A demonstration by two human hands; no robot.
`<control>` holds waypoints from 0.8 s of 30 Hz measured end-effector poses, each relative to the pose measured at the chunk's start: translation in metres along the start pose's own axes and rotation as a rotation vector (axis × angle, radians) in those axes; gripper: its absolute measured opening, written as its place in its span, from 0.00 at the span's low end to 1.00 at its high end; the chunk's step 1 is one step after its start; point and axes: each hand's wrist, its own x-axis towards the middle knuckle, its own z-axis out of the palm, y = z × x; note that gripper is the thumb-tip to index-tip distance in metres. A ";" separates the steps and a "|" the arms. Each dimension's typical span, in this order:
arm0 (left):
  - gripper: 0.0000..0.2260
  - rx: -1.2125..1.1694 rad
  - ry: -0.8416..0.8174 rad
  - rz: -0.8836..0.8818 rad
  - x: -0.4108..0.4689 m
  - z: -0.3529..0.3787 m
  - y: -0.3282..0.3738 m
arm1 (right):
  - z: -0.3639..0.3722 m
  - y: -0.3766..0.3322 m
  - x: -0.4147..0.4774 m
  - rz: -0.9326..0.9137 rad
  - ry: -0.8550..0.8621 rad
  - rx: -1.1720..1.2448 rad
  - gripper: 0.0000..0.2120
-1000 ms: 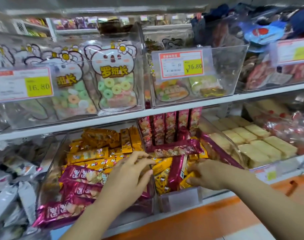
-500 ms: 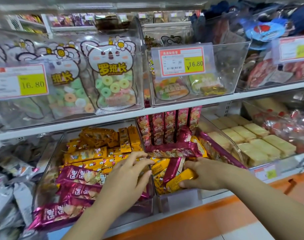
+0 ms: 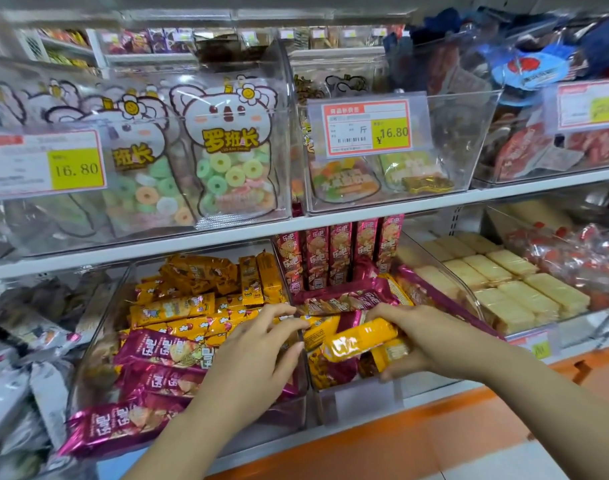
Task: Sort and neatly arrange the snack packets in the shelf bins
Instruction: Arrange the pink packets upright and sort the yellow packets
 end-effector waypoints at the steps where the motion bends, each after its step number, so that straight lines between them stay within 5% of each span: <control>1: 0.16 0.004 0.002 0.002 0.000 -0.001 0.001 | -0.002 -0.001 0.000 -0.021 0.043 0.044 0.26; 15: 0.17 -0.354 0.019 0.102 -0.012 -0.028 0.014 | -0.022 -0.052 0.007 -0.157 0.465 0.068 0.20; 21: 0.19 -0.356 0.227 0.101 -0.020 -0.039 -0.010 | -0.012 -0.105 0.025 -0.235 0.577 0.187 0.22; 24: 0.18 -0.277 0.291 0.017 -0.034 -0.051 -0.035 | 0.002 -0.134 0.045 -0.223 0.507 0.377 0.31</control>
